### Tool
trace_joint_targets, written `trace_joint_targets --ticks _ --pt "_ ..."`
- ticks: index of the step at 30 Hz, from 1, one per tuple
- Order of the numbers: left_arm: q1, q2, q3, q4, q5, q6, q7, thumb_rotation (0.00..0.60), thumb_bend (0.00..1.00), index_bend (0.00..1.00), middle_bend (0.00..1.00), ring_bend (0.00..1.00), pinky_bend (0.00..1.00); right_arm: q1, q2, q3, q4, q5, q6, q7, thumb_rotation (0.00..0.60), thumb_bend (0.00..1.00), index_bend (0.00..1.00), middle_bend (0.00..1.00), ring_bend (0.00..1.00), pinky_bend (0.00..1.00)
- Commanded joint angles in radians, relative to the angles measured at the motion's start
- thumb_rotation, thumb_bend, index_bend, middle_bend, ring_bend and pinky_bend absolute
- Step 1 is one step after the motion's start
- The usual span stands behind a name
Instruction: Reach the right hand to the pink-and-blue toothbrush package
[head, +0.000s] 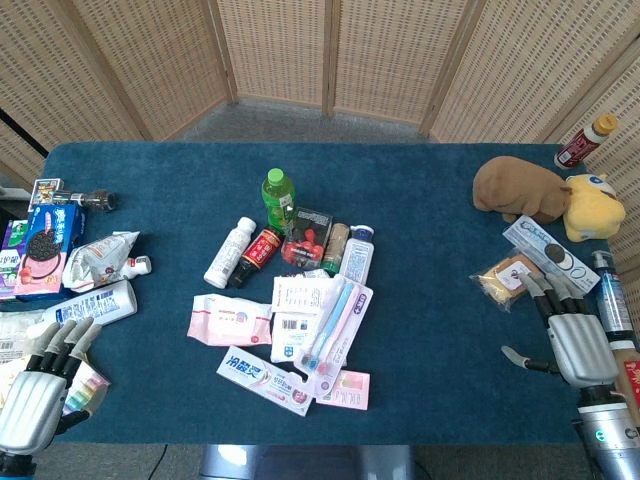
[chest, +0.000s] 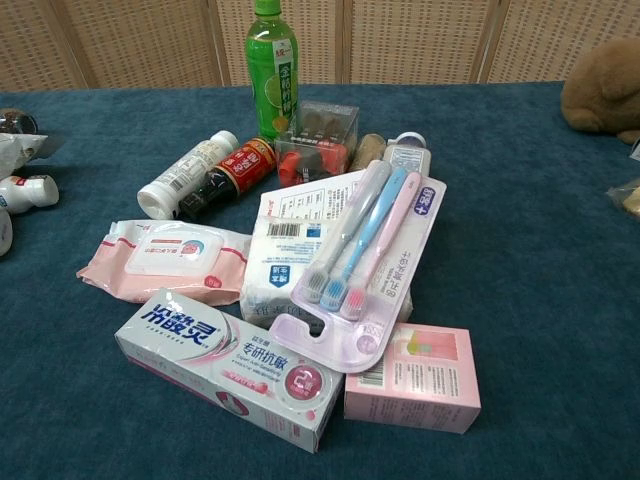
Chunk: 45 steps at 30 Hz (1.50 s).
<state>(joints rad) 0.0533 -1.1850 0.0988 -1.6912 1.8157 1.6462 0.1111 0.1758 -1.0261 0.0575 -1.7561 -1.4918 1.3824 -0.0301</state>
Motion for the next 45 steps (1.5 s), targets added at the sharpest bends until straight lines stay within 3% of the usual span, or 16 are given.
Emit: trace_joint_targets --ticks 1,14,24,45 --pt "-0.006 -0.003 -0.002 0.004 0.004 -0.004 -0.005 0.600 0.37 0.00 0.00 0.00 0.00 0.002 -0.002 0.000 -0.005 -0.009 0.002 0.004 0.473 0.19 0.00 0.03 0.00 0.00" --pt "-0.026 0.032 0.008 -0.013 0.046 -0.001 -0.027 0.600 0.37 0.00 0.00 0.00 0.00 0.054 -0.008 -0.027 0.030 -0.144 -0.040 0.097 0.475 0.19 0.00 0.02 0.00 0.00" --pt "-0.053 0.083 0.015 -0.090 0.083 -0.028 -0.010 0.600 0.37 0.00 0.00 0.00 0.00 0.272 -0.028 -0.020 0.022 -0.287 -0.284 0.057 0.508 0.25 0.00 0.00 0.00 0.00" --pt "-0.055 0.082 0.009 -0.073 0.016 -0.047 -0.052 0.600 0.37 0.00 0.00 0.00 0.00 0.593 -0.156 0.045 0.018 -0.227 -0.637 -0.078 0.551 0.26 0.00 0.00 0.00 0.00"
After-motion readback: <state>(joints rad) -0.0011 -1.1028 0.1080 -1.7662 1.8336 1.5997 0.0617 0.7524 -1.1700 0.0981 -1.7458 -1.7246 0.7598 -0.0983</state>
